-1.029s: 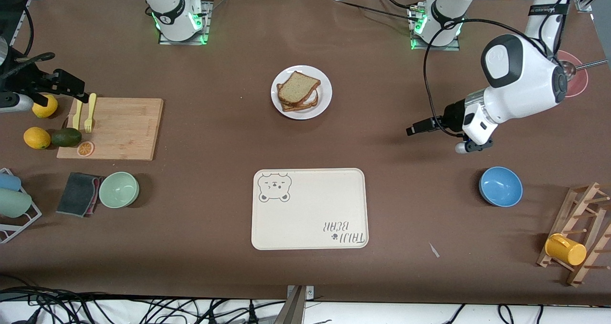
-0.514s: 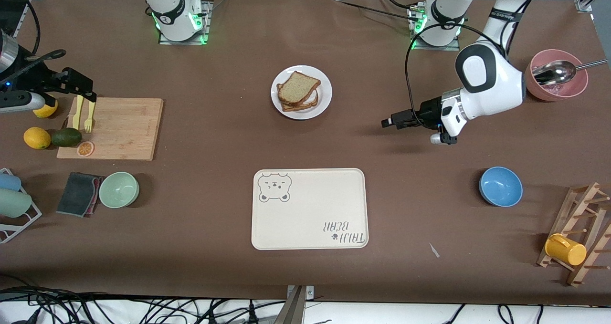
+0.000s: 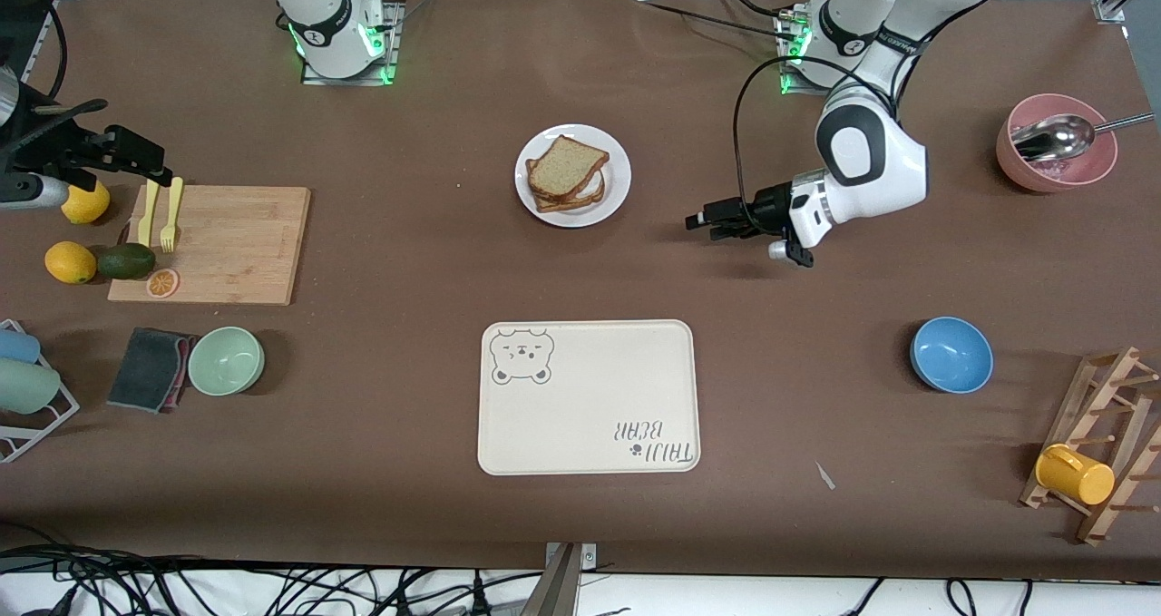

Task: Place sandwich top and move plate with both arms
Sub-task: 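Reach the left gripper toward the white plate rim while the right gripper rests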

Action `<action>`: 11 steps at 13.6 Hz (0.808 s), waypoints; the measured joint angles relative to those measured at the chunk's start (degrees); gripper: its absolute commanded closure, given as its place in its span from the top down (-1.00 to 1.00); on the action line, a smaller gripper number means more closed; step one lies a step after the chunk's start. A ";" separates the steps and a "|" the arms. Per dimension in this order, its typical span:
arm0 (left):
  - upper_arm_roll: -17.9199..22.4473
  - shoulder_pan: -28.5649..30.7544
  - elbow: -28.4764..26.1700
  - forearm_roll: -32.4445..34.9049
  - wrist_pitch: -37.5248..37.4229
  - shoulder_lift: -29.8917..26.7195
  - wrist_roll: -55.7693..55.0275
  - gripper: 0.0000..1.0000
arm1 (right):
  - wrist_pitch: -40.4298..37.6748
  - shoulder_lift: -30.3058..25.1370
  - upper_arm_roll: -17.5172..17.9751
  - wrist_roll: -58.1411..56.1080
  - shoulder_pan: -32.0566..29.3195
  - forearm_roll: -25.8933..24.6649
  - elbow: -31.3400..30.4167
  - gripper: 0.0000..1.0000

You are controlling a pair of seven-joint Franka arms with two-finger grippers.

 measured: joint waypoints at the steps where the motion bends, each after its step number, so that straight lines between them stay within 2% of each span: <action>1: -0.72 -0.01 -0.06 -2.31 0.01 0.44 2.28 1.00 | -0.05 0.00 0.05 0.05 0.00 0.00 0.00 1.00; 3: -1.98 -0.04 -0.69 -6.74 0.06 1.49 7.04 1.00 | -0.13 -0.01 0.07 0.11 0.00 0.00 0.00 1.00; 7: -5.87 -0.42 -1.36 -10.64 3.14 4.13 9.65 1.00 | -0.16 -0.01 0.07 0.15 0.00 0.00 0.00 1.00; 11: -8.93 -6.50 -1.38 -19.89 11.30 4.86 11.17 1.00 | -0.16 -0.01 0.08 0.16 0.00 0.01 0.00 1.00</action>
